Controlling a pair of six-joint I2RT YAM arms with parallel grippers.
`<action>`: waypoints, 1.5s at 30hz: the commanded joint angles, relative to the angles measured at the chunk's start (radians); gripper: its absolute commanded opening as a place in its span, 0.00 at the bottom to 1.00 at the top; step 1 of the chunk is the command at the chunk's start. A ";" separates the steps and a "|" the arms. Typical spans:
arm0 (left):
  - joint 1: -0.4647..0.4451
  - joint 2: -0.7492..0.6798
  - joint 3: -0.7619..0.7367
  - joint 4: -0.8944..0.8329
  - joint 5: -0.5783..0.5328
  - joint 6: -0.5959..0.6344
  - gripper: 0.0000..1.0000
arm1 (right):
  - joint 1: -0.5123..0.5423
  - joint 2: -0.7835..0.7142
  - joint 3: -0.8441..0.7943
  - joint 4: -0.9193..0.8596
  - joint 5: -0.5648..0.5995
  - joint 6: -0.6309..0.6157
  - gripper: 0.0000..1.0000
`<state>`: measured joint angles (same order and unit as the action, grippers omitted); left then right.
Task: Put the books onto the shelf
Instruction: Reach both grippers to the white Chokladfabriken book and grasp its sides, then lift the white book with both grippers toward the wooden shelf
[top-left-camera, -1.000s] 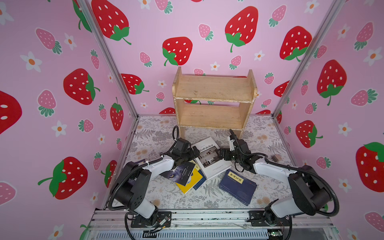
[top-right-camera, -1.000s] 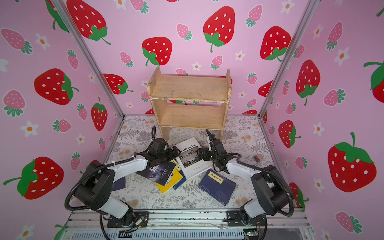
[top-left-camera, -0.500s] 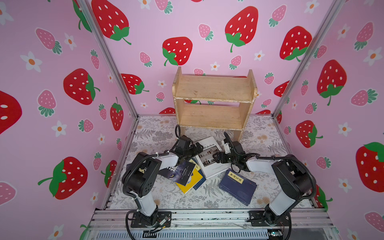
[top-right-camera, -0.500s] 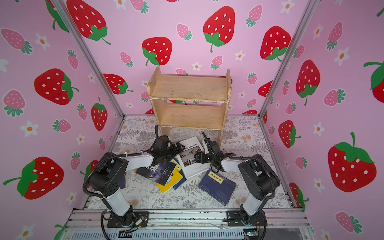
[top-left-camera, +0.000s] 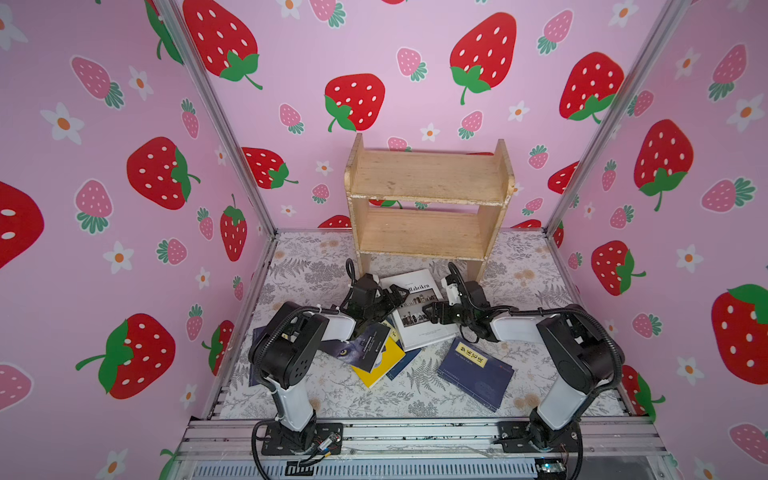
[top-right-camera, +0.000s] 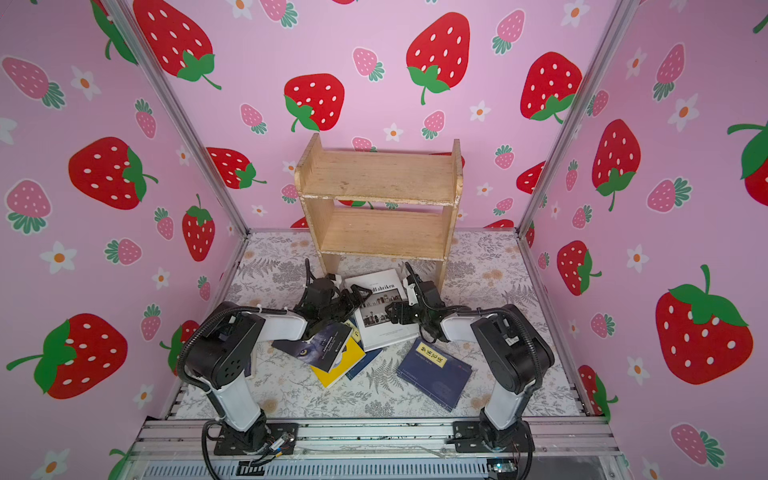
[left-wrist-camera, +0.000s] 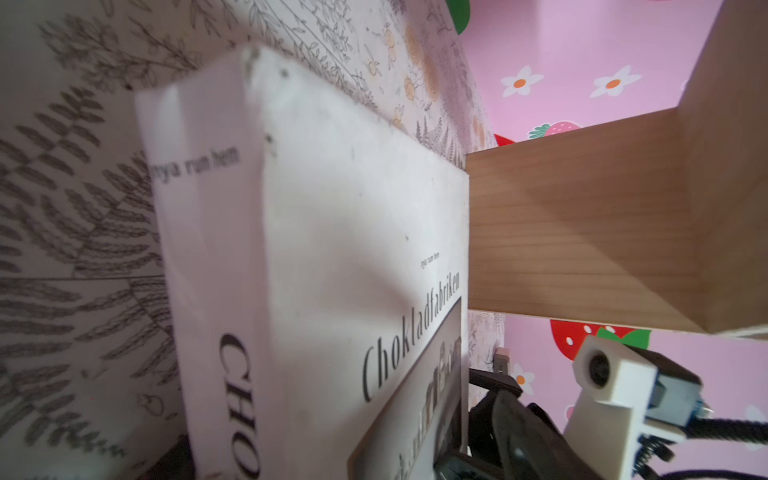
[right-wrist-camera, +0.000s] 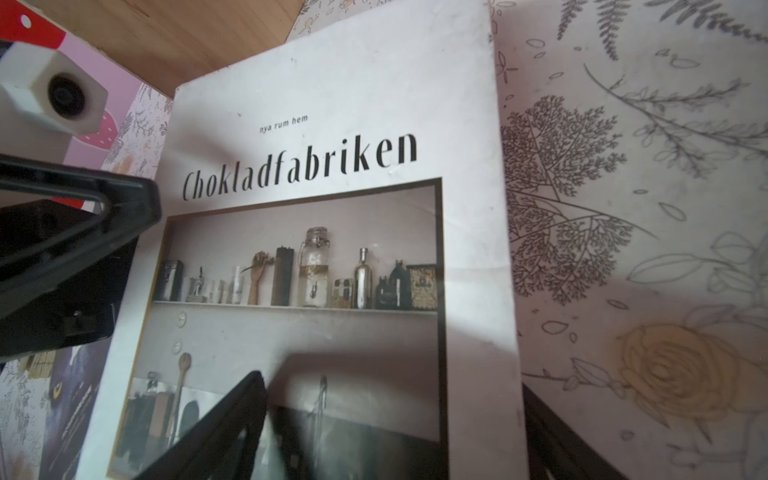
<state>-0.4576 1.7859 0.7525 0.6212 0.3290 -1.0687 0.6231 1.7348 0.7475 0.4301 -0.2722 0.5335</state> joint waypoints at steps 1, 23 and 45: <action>-0.019 -0.061 -0.007 0.132 0.064 -0.048 0.90 | 0.011 0.013 0.027 0.043 -0.060 0.010 0.86; -0.103 -0.252 0.013 -0.241 -0.091 0.029 0.67 | 0.009 0.003 -0.015 0.208 -0.165 0.134 0.85; -0.192 -0.813 -0.151 -0.575 -0.365 0.005 0.31 | 0.009 -0.377 -0.103 0.074 -0.076 0.188 0.88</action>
<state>-0.6403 1.0412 0.6071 0.0860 0.0410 -1.0500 0.6262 1.4319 0.6548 0.5591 -0.3824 0.7090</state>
